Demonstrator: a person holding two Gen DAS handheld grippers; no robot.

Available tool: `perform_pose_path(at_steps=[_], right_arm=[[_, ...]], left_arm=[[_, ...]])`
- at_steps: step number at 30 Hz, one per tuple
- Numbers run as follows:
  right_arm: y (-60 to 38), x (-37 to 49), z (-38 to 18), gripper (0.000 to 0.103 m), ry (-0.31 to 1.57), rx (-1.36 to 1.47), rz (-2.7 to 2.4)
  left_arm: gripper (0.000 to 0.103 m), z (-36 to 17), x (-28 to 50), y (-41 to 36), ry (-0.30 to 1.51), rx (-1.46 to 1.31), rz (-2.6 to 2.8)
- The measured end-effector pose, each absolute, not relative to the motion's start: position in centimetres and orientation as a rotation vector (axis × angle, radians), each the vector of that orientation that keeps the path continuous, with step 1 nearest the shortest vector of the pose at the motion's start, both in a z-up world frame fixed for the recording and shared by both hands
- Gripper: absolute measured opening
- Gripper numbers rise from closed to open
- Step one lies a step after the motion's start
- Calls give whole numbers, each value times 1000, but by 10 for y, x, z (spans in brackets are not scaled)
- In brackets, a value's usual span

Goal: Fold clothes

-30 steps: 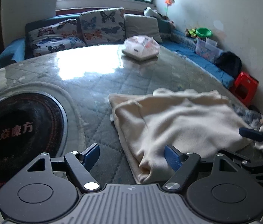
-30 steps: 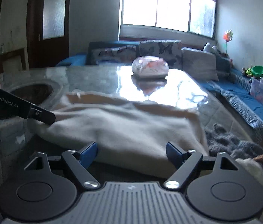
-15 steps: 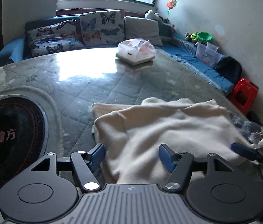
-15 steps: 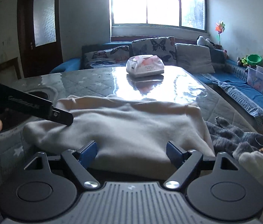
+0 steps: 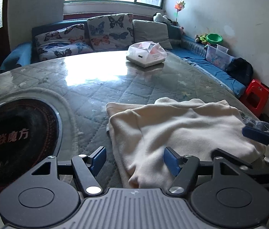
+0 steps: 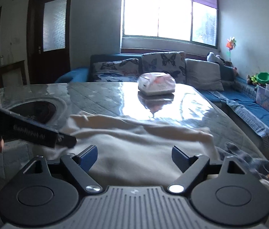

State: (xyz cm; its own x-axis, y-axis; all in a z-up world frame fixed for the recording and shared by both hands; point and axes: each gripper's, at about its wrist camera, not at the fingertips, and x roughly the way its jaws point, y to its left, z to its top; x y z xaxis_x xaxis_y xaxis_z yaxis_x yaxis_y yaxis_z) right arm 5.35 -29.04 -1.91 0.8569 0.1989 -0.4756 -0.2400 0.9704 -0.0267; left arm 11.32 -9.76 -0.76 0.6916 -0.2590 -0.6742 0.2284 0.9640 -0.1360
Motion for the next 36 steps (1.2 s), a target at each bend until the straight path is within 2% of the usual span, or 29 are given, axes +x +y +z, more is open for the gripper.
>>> perform_pose_path(at_steps=[8,18,28,36], right_arm=[[-270,51,-30,91,540,-145,340],[-257,45,-33,91,541,-158,450],[-260,40,-29,91,575,-165,488],[-277,39,-26,93,611,-136,448]], left_arm=[[68,11,139,-89,734,-89,-250],[63,-12,184,-95,807,-71,-205],[64,-17,188,-94,814,-56,-200],[75,-3,163,-92,817,-56,-228]])
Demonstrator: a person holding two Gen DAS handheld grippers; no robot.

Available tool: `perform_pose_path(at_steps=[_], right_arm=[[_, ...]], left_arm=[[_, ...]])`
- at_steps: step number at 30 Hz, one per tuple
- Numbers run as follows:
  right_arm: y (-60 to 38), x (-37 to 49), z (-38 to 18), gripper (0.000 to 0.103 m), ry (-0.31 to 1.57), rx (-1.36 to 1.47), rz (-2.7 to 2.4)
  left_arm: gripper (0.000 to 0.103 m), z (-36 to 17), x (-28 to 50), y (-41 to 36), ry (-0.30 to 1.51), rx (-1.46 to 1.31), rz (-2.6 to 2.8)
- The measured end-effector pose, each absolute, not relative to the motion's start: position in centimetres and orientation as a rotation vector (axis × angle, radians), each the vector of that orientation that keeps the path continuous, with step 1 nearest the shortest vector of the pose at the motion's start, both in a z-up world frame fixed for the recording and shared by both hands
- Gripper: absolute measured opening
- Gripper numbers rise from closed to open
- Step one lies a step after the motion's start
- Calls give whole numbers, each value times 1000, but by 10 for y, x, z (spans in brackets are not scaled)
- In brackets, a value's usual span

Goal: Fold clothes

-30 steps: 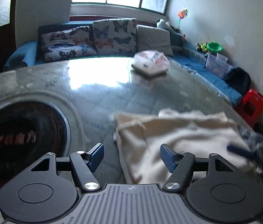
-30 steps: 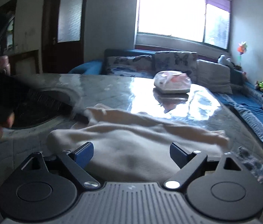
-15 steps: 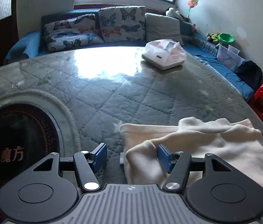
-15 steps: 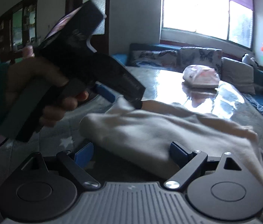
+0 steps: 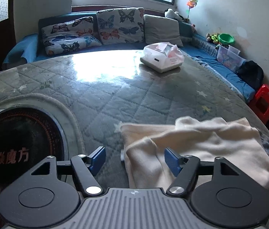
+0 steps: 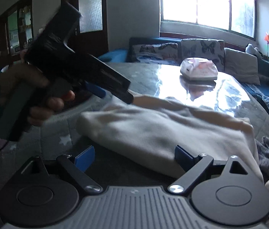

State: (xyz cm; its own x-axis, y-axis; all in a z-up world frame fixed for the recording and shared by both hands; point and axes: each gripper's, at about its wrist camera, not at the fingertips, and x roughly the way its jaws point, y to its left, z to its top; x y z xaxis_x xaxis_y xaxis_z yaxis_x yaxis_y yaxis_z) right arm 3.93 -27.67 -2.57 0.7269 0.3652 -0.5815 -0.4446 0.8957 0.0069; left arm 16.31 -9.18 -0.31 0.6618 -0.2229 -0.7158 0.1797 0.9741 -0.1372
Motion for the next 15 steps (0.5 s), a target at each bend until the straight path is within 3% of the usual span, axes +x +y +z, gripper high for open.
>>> perform_pose_path(at_steps=[9,15], right_arm=[[-282,22,-21,103,598,-138,408],[-281,11,-17,103,595,-136,376]], left_arm=[[90,4,120,-84,832,-36,-237],[100,4,96,-78,845,-31,-233]])
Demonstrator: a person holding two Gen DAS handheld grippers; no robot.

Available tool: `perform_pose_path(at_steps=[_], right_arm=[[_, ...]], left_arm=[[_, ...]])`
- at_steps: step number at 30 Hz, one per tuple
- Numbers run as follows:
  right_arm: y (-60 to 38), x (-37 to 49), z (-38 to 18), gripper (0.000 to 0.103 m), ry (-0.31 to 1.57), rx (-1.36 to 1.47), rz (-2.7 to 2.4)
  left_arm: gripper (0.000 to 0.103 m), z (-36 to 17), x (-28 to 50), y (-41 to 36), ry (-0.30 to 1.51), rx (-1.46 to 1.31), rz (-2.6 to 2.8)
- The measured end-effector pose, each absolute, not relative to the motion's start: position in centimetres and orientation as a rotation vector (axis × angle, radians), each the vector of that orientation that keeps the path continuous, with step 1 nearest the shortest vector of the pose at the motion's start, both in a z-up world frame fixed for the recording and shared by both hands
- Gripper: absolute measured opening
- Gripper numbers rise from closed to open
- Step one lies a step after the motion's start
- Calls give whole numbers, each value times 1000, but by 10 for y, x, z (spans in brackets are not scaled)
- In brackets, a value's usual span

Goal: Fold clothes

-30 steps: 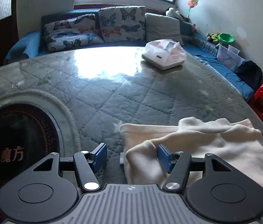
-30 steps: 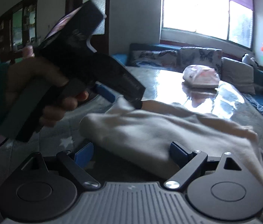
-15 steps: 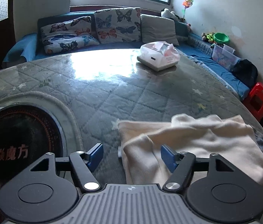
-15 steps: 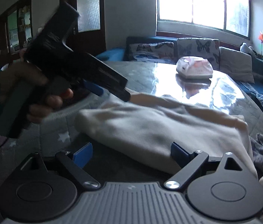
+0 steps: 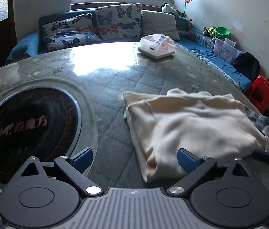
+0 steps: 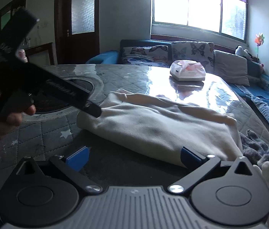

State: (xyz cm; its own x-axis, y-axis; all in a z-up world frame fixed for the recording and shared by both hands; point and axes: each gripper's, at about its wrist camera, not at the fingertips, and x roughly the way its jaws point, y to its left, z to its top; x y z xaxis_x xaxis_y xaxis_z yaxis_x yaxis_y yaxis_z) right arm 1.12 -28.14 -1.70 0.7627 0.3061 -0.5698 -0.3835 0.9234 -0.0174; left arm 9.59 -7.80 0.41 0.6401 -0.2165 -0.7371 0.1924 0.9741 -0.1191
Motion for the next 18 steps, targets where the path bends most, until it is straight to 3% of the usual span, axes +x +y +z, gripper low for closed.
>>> perform_pose_path(at_steps=[18], right_arm=[[-278,-10,-19,103,648,-137,233]], left_arm=[[103,-6,35,-74,891,-7,-223]])
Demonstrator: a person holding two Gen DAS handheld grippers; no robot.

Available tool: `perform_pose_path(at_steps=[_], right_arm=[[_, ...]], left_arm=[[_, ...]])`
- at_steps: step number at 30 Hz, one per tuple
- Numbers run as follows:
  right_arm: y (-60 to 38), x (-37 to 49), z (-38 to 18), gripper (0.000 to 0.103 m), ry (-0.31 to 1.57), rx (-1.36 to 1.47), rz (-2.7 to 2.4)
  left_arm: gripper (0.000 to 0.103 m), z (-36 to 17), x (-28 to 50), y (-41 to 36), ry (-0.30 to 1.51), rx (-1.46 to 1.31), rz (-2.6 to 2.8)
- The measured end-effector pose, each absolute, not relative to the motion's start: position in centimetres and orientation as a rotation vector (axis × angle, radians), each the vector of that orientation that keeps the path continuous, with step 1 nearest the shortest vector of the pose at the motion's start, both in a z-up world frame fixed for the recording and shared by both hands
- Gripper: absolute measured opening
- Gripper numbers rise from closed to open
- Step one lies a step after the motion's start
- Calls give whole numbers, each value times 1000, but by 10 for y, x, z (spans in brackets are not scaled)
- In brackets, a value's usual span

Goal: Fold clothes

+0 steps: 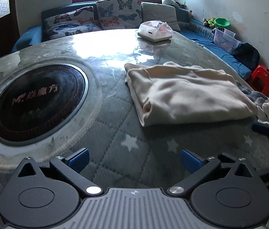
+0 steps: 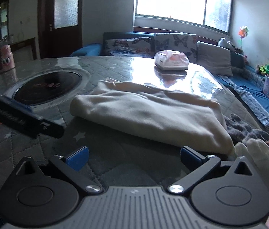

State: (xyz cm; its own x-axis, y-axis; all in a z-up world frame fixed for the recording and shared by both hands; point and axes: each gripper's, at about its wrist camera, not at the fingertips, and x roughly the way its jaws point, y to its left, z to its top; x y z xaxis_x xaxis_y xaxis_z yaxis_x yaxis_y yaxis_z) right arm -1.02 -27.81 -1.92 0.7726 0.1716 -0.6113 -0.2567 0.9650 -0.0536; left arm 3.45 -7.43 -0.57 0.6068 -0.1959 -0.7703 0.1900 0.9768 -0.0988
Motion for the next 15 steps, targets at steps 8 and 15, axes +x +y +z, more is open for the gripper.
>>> perform_pose_path(at_steps=[8,15], right_arm=[[-281,-16,-20,103,675,-105,149],[-280,-21,-21,103,683,-89,126]], left_arm=[[103,-7,16,-80,884,1,-222],[103,-6,5,-87,878,14,-229]])
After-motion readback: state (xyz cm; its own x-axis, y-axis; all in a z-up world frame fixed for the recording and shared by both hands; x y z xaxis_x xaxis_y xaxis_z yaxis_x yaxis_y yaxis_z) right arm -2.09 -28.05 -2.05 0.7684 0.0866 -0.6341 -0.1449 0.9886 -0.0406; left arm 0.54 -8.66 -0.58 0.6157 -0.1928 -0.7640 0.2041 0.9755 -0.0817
